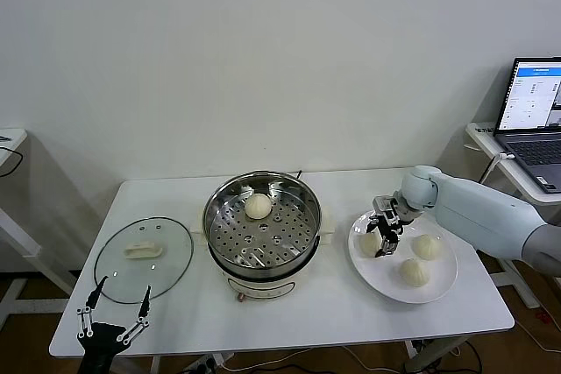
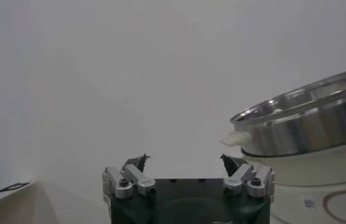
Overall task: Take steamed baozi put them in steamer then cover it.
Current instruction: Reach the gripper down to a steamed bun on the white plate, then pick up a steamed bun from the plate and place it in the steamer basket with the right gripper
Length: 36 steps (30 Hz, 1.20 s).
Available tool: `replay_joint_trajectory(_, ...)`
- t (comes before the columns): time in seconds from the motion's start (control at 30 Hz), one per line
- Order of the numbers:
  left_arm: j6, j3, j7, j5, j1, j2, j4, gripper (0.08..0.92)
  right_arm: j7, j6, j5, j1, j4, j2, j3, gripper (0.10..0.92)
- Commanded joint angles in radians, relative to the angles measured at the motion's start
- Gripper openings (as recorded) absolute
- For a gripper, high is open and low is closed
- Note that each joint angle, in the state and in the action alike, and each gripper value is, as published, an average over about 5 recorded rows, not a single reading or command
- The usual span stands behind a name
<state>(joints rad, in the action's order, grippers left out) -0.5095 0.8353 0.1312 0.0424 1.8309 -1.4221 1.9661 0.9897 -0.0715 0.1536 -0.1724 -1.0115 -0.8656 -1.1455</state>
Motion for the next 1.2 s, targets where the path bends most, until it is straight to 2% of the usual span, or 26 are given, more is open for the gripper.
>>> replay_joint_trajectory(0.03, 0.004, 0.001, -0.004, 0.002, -0.002, 0.004, 0.004, 0.823, 0.018, 0.006, -0.001, -0.095, -0.055, 0.014, -0.006, 0.694)
replay_joint_trajectory(0.3, 0.007, 0.002, -0.006, 0.000, -0.006, 0.009, 0.009, 0.823, 0.190, 0.028, 0.085, -0.349, -0.119, -0.035, -0.057, 0.692)
replay_joint_trajectory(0.53, 0.008, 0.000, -0.010, -0.003, -0.017, 0.018, 0.007, 0.823, 0.306, -0.004, 0.251, -0.582, -0.162, -0.205, -0.128, 0.695)
replay_joint_trajectory(0.8, 0.013, 0.000, -0.014, -0.022, -0.045, 0.027, -0.003, 0.823, 0.237, -0.095, 0.392, -0.644, -0.191, -0.424, -0.247, 0.702)
replay_joint_trajectory(1.2, 0.022, 0.003, -0.016, -0.031, -0.075, 0.029, -0.021, 0.823, 0.071, -0.216, 0.437, -0.559, -0.183, -0.607, -0.333, 0.690)
